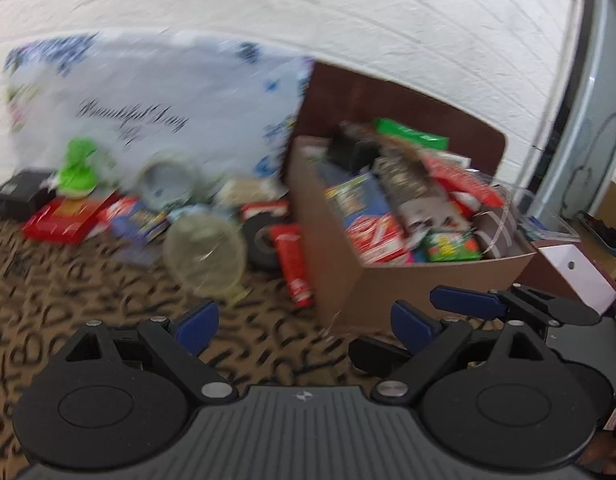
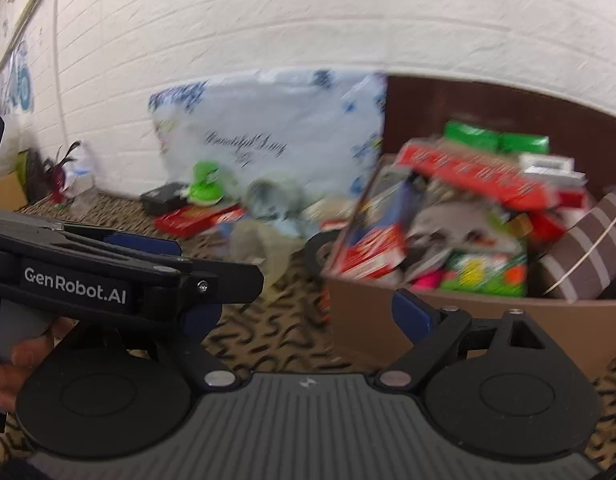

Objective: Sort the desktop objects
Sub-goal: 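Return both tools to the pile on the floor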

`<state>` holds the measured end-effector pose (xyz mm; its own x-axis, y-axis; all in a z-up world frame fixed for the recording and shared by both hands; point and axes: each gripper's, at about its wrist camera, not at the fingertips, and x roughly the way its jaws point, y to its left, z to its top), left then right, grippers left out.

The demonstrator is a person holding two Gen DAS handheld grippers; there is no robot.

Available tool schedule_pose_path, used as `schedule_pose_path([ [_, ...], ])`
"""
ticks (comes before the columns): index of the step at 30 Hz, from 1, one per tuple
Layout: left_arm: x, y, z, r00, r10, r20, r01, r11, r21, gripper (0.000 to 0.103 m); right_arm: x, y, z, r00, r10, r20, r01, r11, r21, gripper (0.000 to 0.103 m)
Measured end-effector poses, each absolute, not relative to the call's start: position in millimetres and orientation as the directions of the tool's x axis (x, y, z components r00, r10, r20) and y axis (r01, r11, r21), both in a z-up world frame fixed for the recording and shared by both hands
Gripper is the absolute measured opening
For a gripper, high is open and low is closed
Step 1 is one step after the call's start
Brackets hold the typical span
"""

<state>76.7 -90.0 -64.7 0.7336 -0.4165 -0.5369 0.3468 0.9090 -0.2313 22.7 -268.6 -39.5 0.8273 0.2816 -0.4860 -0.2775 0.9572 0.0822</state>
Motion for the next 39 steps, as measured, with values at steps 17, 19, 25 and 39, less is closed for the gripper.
schedule_pose_path([
  [17, 132.9, 22.2, -83.5, 0.808, -0.201, -0.554, 0.07, 0.966, -0.248, 0.094, 72.7, -183.6, -50.5, 0.751, 0.401, -0.525, -0.405, 0.907, 0.115, 0.087],
  [19, 144.1, 31.3, -83.1, 0.817, -0.18, -0.548, 0.057, 0.971, -0.234, 0.094, 88.4, -170.3, -48.0, 0.743, 0.422, -0.519, -0.434, 0.894, 0.106, 0.082],
  [25, 190.0, 60.4, -89.8, 0.835, -0.121, -0.537, 0.017, 0.981, -0.194, 0.094, 140.3, -127.0, -50.8, 0.719, 0.455, -0.525, -0.484, 0.87, 0.091, 0.08],
  [39, 298.3, 133.6, -128.9, 0.801, -0.137, -0.582, -0.079, 0.941, -0.33, 0.087, 254.7, -40.0, -108.3, 0.627, 0.483, -0.611, -0.528, 0.841, 0.122, 0.056],
])
